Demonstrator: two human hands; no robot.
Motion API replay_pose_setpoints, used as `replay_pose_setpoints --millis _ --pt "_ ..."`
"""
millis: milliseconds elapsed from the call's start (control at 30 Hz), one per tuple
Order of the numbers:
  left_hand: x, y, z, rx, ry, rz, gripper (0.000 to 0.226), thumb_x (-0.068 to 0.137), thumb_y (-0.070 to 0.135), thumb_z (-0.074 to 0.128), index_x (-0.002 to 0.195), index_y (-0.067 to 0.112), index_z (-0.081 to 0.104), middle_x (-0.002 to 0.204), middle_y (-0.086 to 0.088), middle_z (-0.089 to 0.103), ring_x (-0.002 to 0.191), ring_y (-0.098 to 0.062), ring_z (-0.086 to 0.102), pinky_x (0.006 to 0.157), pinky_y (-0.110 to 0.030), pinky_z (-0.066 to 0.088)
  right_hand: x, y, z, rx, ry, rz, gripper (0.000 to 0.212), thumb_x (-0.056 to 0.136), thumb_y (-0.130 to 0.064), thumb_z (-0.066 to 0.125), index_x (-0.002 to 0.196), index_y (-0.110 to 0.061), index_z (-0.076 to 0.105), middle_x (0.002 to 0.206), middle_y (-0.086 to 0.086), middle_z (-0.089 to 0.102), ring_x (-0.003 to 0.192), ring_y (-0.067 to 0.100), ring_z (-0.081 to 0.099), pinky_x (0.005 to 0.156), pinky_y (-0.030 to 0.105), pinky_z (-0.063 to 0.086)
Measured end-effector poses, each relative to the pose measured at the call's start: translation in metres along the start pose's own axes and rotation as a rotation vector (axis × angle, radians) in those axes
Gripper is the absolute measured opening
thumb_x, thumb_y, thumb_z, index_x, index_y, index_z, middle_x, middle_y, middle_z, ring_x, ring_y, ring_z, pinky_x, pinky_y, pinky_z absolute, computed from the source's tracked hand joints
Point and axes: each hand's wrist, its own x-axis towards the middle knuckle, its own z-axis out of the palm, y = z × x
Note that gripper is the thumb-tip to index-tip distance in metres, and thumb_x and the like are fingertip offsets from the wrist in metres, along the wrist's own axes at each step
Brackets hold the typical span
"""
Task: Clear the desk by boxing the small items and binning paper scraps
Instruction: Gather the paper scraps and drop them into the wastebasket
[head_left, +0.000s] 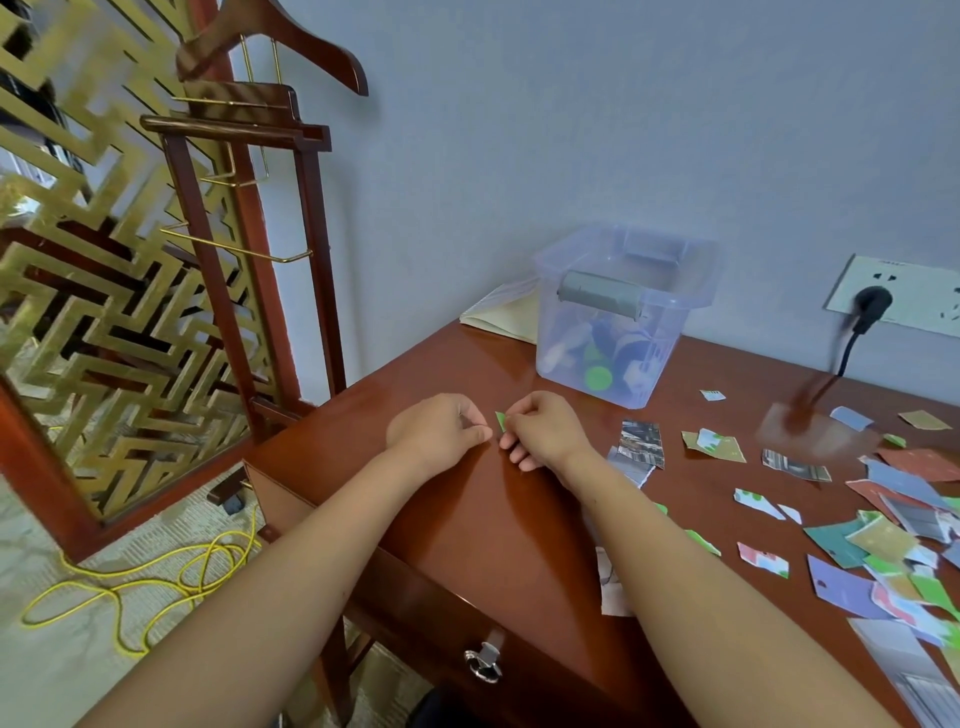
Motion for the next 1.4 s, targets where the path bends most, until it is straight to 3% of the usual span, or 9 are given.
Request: replay_pose_setpoints --millis 200,400,533,633,733,900,1100,1333,1400 --pt "0.014 0.01 -0.004 0.085 -0.141 -0.036 0.01 0.087 0.041 0.066 0.08 0.034 0.068 0.087 0.015 0.067 0.091 -0.01 0.064 0.08 -0.028 0.05 0.0 0.003 0.0 0.052 0.004 0.005 0.015 0.088 -0.004 0.042 0.084 -0.011 0.054 0.068 0.008 0.066 0.048 0.016 0.054 0.043 0.024 0.047" --pt "0.012 0.017 0.003 0.288 -0.157 -0.006 0.026 0.097 0.037 0.045 0.103 0.024 0.066 0.104 0.005 0.067 0.1 -0.022 0.061 0.077 -0.029 0.044 0.001 0.008 -0.001 0.13 0.013 0.014 0.015 0.09 -0.003 0.043 0.098 -0.005 0.055 0.068 0.008 0.066 0.045 0.013 0.055 0.042 0.023 0.048" --pt "0.007 0.02 0.002 -0.376 -0.11 -0.154 0.032 0.101 0.024 0.038 0.078 0.008 0.054 0.061 -0.01 0.047 0.053 -0.023 0.045 0.051 -0.028 0.037 -0.003 0.006 -0.003 0.244 0.003 0.037 0.013 0.094 -0.005 0.044 0.1 -0.006 0.055 0.07 0.007 0.066 0.048 0.011 0.056 0.044 0.022 0.05" --pt "0.003 0.035 -0.001 -1.109 -0.229 -0.457 0.02 0.102 0.014 0.041 0.087 0.007 0.052 0.068 -0.002 0.047 0.048 -0.009 0.035 0.036 -0.017 0.024 -0.009 0.003 -0.009 0.338 0.017 0.038 0.011 0.094 -0.007 0.045 0.095 -0.009 0.056 0.067 0.004 0.063 0.046 0.01 0.051 0.041 0.021 0.046" --pt "0.004 0.049 0.008 -1.49 -0.345 -0.545 0.023 0.102 0.01 0.041 0.081 0.004 0.05 0.065 -0.007 0.046 0.04 -0.008 0.038 0.032 -0.015 0.026 -0.017 -0.001 -0.018 0.387 0.035 0.0 0.011 0.093 -0.006 0.046 0.091 -0.008 0.057 0.061 0.003 0.06 0.042 0.009 0.048 0.039 0.02 0.041" --pt "0.003 0.075 0.028 -1.65 -0.404 -0.599 0.028 0.091 -0.004 0.029 0.081 0.01 0.051 0.061 -0.006 0.041 0.052 -0.01 0.033 0.031 -0.016 0.022 -0.037 -0.001 -0.046 0.323 0.074 -0.039 0.014 0.092 -0.005 0.048 0.084 -0.009 0.059 0.059 0.003 0.058 0.041 0.008 0.048 0.039 0.02 0.042" --pt "0.001 0.109 0.044 -1.627 -0.568 -0.582 0.039 0.102 0.038 0.03 0.085 0.013 0.055 0.045 0.0 0.041 0.03 -0.008 0.033 0.031 -0.012 0.019 -0.049 0.01 -0.077 0.174 0.108 -0.045 0.01 0.091 -0.011 0.055 0.085 -0.011 0.064 0.054 -0.004 0.057 0.039 0.008 0.043 0.037 0.02 0.034" --pt "-0.001 0.135 0.057 -1.607 -0.619 -0.606 0.043 0.102 0.045 0.032 0.075 0.015 0.048 0.046 0.0 0.04 0.03 -0.009 0.035 0.03 -0.011 0.02 -0.056 0.02 -0.102 0.207 0.174 -0.101 0.015 0.089 -0.006 0.062 0.093 -0.001 0.075 0.078 0.003 0.07 0.045 -0.004 0.053 0.038 0.006 0.034" --pt "0.0 0.137 0.058 -1.609 -0.627 -0.606 0.044 0.101 0.046 0.035 0.07 0.016 0.046 0.048 0.0 0.042 0.031 -0.008 0.034 0.029 -0.011 0.019 -0.057 0.02 -0.106 0.302 0.183 -0.105 0.017 0.092 -0.007 0.059 0.094 0.003 0.073 0.069 0.001 0.067 0.038 -0.004 0.049 0.035 0.006 0.032"
